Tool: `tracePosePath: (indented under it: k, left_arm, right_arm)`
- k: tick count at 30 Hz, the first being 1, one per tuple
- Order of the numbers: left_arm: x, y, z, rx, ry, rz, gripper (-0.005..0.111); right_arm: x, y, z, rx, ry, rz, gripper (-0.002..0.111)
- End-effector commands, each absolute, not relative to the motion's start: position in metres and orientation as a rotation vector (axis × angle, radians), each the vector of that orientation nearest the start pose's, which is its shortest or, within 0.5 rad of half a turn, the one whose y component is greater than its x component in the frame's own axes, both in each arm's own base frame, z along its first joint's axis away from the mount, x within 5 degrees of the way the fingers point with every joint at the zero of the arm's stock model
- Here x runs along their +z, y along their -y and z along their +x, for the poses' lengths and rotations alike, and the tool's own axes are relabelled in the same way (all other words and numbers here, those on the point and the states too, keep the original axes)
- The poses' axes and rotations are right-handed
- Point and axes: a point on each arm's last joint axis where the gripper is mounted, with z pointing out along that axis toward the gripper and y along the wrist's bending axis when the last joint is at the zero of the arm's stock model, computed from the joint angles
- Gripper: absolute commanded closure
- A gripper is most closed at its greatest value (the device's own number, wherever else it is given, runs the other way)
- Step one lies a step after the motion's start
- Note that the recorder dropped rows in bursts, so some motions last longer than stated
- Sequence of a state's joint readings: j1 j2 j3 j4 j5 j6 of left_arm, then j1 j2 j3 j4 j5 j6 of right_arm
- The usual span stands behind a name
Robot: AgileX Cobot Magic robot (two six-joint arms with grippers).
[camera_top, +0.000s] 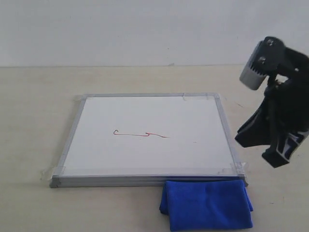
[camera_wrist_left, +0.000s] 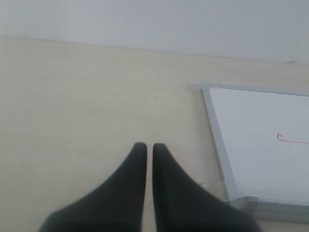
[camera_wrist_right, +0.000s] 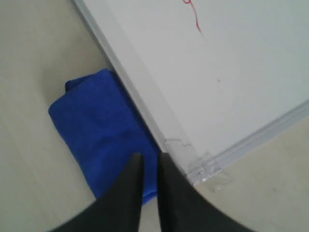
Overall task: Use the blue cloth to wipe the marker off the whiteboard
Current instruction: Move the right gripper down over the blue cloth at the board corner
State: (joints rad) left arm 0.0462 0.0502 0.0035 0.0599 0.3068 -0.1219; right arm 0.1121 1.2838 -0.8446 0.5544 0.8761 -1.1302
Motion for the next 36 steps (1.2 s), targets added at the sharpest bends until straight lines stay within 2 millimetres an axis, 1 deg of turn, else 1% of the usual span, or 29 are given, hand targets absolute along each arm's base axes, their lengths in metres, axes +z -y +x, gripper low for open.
tracePosePath:
  k: [1,3,5,8,10,15,22,25,29,36]
  left_arm:
    - [0.184,-0.004,0.057,0.0,-1.825,-0.116,0.102]
    - [0.184,-0.004,0.057,0.0,-1.825,-0.116,0.102]
    - [0.184,-0.004,0.057,0.0,-1.825,-0.116,0.102]
    - [0.184,-0.004,0.057,0.0,-1.825,-0.116,0.102]
    - [0.184,-0.004,0.057,0.0,-1.825,-0.116,0.102]
    - [0.184,-0.004,0.057,0.0,-1.825,-0.116,0.102]
    - [0.184,-0.004,0.057,0.0,-1.825,-0.116,0.102]
    - [0.184,-0.004,0.057,0.0,-1.825,-0.116,0.102]
    - [0.184,-0.004,0.057,0.0,-1.825,-0.116,0.102]
    - [0.184,-0.004,0.057,0.0,-1.825,-0.116,0.102]
  right_arm:
    - [0.242,-0.083,0.239,0.364,-2.228,-1.42,0.068]
    - [0.23,-0.097,0.239,0.372,-2.142,-1.602,0.046]
    - [0.22,-0.11,0.239,0.382,-2.086,-1.716,0.033]
    - [0.206,-0.124,0.242,0.364,-2.049,-1.79,0.033]
    - [0.198,-0.128,0.243,0.351,-2.038,-1.838,0.033]
    - [0.181,-0.127,0.247,0.321,-2.051,-1.936,0.033]
    - [0.169,-0.126,0.25,0.317,-2.084,-1.964,0.033]
    - [0.161,-0.127,0.252,0.325,-2.129,-1.944,0.033]
    - [0.153,-0.127,0.256,0.303,-2.138,-1.935,0.033]
    - [0.148,-0.127,0.257,0.315,-2.159,-1.935,0.033]
